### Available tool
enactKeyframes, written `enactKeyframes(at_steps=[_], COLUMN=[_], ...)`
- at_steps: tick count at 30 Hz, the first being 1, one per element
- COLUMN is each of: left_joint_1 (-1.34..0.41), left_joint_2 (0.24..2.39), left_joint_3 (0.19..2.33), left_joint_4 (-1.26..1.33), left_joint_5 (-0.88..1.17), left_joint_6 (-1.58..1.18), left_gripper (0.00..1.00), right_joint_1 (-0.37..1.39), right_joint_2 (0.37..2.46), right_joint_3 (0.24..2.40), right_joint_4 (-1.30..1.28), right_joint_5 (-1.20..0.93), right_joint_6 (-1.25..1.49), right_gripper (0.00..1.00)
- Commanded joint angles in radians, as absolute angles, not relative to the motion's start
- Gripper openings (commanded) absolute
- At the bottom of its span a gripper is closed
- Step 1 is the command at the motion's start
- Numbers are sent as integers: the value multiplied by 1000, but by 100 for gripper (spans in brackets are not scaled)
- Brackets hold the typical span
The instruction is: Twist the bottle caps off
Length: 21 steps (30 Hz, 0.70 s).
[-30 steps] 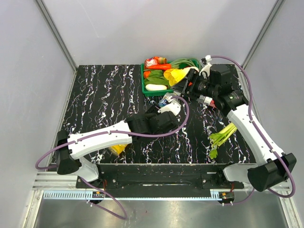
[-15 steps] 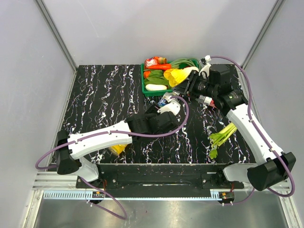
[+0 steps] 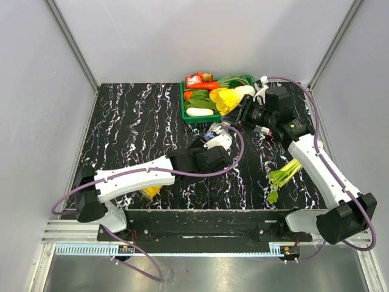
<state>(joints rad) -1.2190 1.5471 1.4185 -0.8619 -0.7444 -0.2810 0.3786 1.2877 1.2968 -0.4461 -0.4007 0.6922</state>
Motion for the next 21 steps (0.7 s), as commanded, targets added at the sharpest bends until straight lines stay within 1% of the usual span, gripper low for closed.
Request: enactKeyframes(at_steps=[1,11,21], left_joint_1=[-1189,-1105,-977], left_joint_2=[1548,1419,1257], left_joint_3=[1367,1243,1098], left_joint_4=[-813,-648,-419], left_joint_5=[-663,-333,84], left_joint_6=[-301,-284,-296], left_gripper=[31,31,31], right_joint_1=[383,383,383], right_joint_2=[1244,1229,1192], right_joint_3=[1289,1256,1238], right_joint_4=[-397,-385,-338], right_joint_5=[-400,-400,-454], right_joint_6=[680,667,617], right_gripper=[0,0,0])
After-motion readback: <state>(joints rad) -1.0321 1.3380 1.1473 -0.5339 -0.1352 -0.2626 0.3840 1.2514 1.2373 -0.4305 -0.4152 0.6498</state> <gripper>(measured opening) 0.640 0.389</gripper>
